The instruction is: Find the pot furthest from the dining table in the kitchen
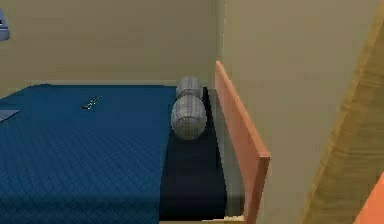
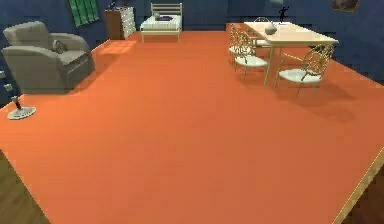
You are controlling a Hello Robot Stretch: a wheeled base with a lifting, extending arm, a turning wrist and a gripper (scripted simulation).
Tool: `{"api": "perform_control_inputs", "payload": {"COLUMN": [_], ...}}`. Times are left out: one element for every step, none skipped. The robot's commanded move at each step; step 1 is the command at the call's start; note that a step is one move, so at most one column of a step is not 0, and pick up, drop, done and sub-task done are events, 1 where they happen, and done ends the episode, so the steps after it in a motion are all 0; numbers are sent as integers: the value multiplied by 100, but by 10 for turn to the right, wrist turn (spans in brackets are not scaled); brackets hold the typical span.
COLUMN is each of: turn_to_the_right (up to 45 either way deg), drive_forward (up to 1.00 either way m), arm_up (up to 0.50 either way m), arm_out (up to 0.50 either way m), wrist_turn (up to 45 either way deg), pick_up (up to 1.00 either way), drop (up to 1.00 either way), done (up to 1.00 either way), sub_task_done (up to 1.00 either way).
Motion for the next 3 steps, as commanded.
{"api": "perform_control_inputs", "payload": {"turn_to_the_right": [-450,-390,0], "drive_forward": [0,0,100], "arm_up": [0,0,0], "arm_out": [0,0,0], "wrist_turn": [0,0,0], "pick_up": [0,0,0], "drop": [0,0,0], "done": [0,0,0], "sub_task_done": [0,0,0]}}
